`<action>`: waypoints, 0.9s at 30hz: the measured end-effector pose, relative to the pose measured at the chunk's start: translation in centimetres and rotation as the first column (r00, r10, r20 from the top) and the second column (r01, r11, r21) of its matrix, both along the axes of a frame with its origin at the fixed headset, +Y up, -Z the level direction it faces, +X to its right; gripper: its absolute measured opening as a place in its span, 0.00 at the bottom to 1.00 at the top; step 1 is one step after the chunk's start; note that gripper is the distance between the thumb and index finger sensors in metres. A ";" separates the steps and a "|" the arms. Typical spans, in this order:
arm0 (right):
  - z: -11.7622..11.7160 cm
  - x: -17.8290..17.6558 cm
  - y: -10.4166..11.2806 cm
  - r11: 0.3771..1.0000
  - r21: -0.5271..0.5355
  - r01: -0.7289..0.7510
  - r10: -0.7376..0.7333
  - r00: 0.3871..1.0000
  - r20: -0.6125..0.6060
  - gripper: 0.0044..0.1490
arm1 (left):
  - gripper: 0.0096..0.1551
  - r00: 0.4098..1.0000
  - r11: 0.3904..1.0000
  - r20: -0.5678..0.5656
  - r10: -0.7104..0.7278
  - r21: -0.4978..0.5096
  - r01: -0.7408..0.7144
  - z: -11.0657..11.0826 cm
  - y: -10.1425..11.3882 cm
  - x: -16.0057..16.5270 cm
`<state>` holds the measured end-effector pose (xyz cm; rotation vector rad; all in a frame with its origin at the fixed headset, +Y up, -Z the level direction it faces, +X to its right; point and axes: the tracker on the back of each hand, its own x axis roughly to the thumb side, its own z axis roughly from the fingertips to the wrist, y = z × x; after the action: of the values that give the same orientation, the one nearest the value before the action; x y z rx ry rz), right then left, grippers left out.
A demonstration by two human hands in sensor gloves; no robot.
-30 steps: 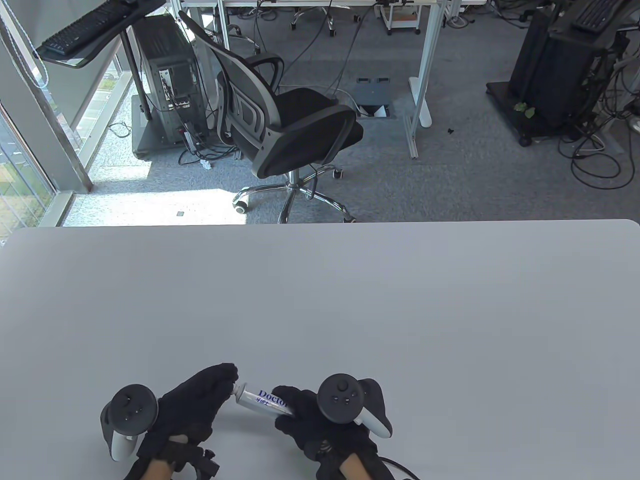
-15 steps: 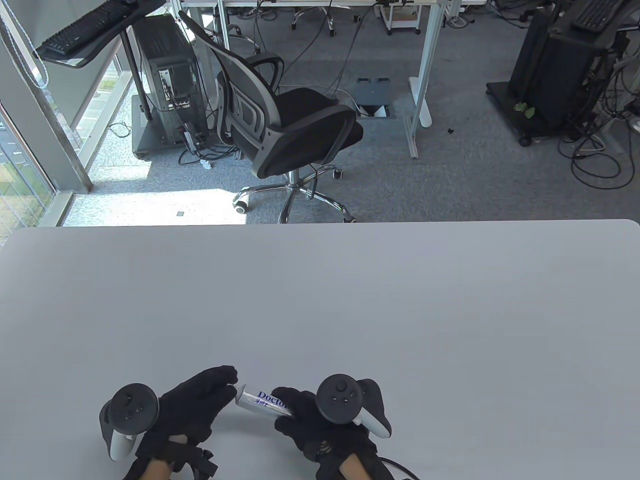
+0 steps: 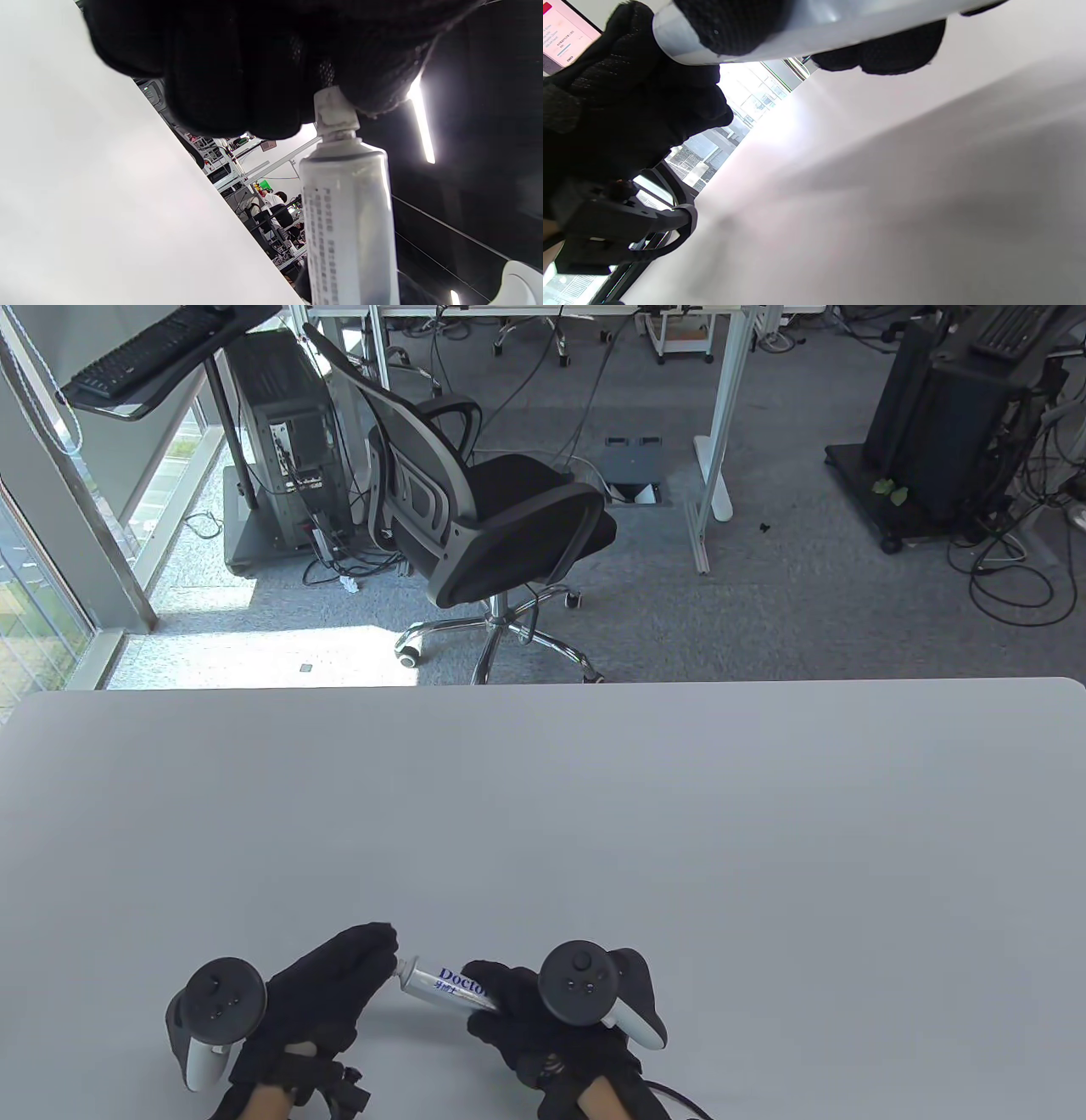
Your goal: Screw tube cap onto toothpaste tube (Screw with left hand)
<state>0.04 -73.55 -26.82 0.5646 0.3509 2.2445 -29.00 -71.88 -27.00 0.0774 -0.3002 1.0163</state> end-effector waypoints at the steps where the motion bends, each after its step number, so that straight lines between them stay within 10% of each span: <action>1: 0.0 0.0 0.0 1.000 0.001 -0.010 0.010 1.000 0.001 0.31 | 0.25 1.000 1.000 0.016 0.000 0.006 0.000 0.0 0.1 0.1; 27: 0.0 0.2 0.2 1.000 0.012 -0.017 0.017 1.000 0.008 0.31 | 0.30 0.998 0.998 0.009 -0.058 -0.009 0.058 -0.1 -0.6 -0.1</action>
<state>0.28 -73.34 -26.85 0.5612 0.3391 2.2663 -29.11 -72.46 -27.13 0.0553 -0.3044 0.9608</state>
